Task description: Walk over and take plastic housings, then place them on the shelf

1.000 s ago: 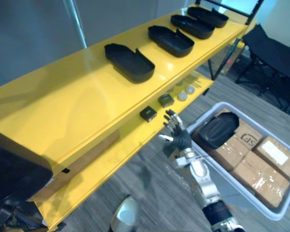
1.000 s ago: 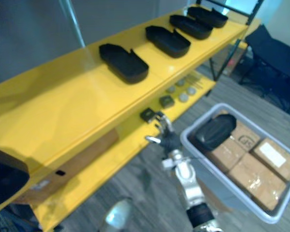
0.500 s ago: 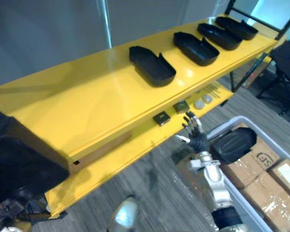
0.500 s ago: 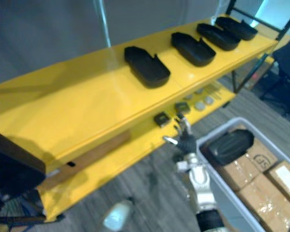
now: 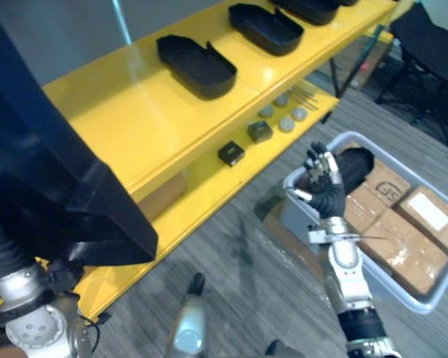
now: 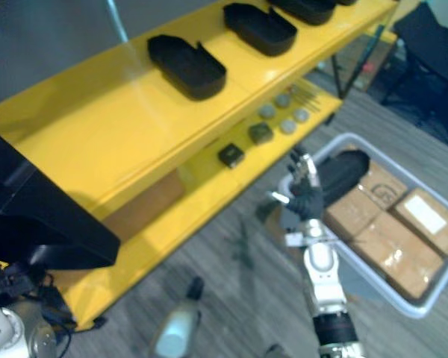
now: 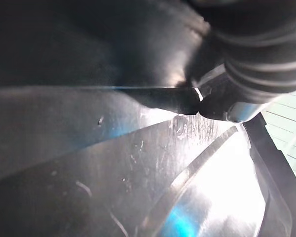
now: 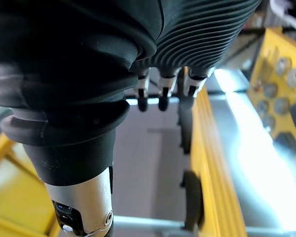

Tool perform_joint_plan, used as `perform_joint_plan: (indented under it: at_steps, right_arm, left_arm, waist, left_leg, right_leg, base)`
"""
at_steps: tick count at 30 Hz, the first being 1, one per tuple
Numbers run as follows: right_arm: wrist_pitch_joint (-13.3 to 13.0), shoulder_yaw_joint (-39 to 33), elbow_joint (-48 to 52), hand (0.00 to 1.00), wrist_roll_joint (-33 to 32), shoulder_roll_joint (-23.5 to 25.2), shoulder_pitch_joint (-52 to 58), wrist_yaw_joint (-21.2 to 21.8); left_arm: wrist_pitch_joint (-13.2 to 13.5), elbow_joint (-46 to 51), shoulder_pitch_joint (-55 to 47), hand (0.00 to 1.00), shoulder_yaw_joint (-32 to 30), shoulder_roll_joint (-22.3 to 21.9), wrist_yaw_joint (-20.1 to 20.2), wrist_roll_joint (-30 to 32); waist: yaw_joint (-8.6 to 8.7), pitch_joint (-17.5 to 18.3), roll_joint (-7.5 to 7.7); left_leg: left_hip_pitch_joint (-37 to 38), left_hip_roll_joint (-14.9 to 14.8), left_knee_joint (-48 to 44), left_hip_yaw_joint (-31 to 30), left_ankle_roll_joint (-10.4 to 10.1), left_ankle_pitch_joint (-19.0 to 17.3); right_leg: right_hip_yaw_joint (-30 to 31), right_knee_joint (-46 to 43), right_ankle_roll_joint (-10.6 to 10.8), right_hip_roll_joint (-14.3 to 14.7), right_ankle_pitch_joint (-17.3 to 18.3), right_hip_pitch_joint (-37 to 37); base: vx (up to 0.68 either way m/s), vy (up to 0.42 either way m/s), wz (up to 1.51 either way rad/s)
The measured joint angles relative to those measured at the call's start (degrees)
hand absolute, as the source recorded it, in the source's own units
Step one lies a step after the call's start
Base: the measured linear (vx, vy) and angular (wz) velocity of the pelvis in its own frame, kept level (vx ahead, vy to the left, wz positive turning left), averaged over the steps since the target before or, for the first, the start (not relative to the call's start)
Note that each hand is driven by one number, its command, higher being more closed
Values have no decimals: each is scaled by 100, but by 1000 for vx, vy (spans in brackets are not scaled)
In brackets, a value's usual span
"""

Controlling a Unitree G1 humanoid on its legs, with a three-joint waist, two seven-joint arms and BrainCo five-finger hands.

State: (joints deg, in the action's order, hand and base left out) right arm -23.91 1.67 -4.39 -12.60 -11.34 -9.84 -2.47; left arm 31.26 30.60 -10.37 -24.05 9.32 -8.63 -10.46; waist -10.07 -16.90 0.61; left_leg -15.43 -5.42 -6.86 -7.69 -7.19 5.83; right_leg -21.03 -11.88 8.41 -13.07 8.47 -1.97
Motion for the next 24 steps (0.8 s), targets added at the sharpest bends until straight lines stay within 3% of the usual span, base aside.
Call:
perform_joint_plan:
  at_steps: [6,8,11,12,13,14,15,16,17,18,20,23,24]
  right_arm:
    - [-2,-108,92,0,13,-1,-58,-13]
    - [-9,-170,175,0,4,3,-16,-14]
    - [-83,-288,242,0,-13,98,250,-45]
    - [-110,-335,316,0,-11,162,376,-70]
    - [-172,-409,495,0,-5,210,622,-155]
    - [-298,-431,622,0,-6,231,841,-214]
    - [-336,-417,624,0,0,241,894,-236]
    - [-350,-395,624,0,14,282,894,-257]
    - [-383,-397,623,0,41,282,862,-292]
    - [-400,-398,616,0,63,283,800,-326]
    - [-387,-473,593,0,392,221,441,-468]
    - [-299,-876,674,0,447,-111,236,-565]
    - [-252,-978,688,0,445,-180,236,-598]
  left_arm:
    - [-4,-5,64,100,49,142,-383,116]
    - [-7,-5,60,100,44,142,-418,217]
    - [-60,-4,-149,100,-12,138,-379,336]
    - [-60,-3,-267,100,-62,142,-344,387]
    - [-60,-3,-401,100,-63,119,-289,419]
    - [-62,-9,-455,100,-86,144,-247,455]
    - [-60,-6,-481,100,-127,156,-246,492]
    - [-66,-6,-529,100,-275,197,-250,527]
    - [-89,-4,-511,100,-356,254,-247,526]
    - [-125,-6,-462,100,-429,362,-250,518]
    - [-175,-56,-221,100,-500,418,-248,381]
    - [-269,-270,138,100,-438,424,-211,163]
    - [-308,-285,182,100,-443,427,-213,121]
  waist:
    - [144,-216,-72]
    - [139,-263,-77]
    - [116,-318,-49]
    - [108,-364,45]
    - [131,-327,-60]
    - [140,-329,-99]
    - [138,-317,-63]
    - [138,-271,29]
    - [142,-245,59]
    - [130,-246,48]
    - [128,-223,32]
    - [237,-2,-136]
    - [292,23,-158]
  left_leg:
    - [32,81,-1,108,42,9]
    - [-81,145,-410,104,63,-231]
    - [-294,280,-1621,74,110,-1010]
    - [-318,329,-2003,174,289,-1231]
    - [-370,320,-2459,485,602,-1621]
    - [-360,329,-2716,463,456,-1895]
    - [-331,360,-2765,465,477,-1978]
    - [-253,407,-2738,458,549,-2055]
    - [-194,409,-2712,359,634,-2077]
    - [-131,426,-2710,289,718,-2141]
    - [148,443,-2583,105,759,-2260]
    - [396,450,-2333,-359,638,-2286]
    - [453,458,-2331,-507,611,-2306]
  right_leg:
    - [97,-309,145,-181,117,155]
    - [96,-478,138,-261,252,133]
    - [53,-779,116,-423,601,-132]
    - [24,-746,49,-497,651,-265]
    - [70,-1081,-146,-484,635,-380]
    - [276,-1998,-470,-629,528,-55]
    - [457,-2363,-671,-678,380,143]
    - [717,-2836,-788,-731,-90,425]
    - [765,-3085,-739,-755,-376,533]
    - [826,-3244,-585,-741,-139,625]
    - [1008,-2993,-366,-396,600,779]
    - [1940,-1669,-223,219,641,1092]
    - [2113,-1494,-152,273,598,1127]
  base:
    - [-20,9,-5]
    - [23,33,5]
    - [52,79,9]
    - [158,124,9]
    - [212,179,25]
    - [179,161,26]
    - [218,276,24]
    - [211,229,15]
    - [306,177,21]
    - [292,51,30]
    - [300,30,33]
    - [255,-37,77]
    - [285,-131,116]
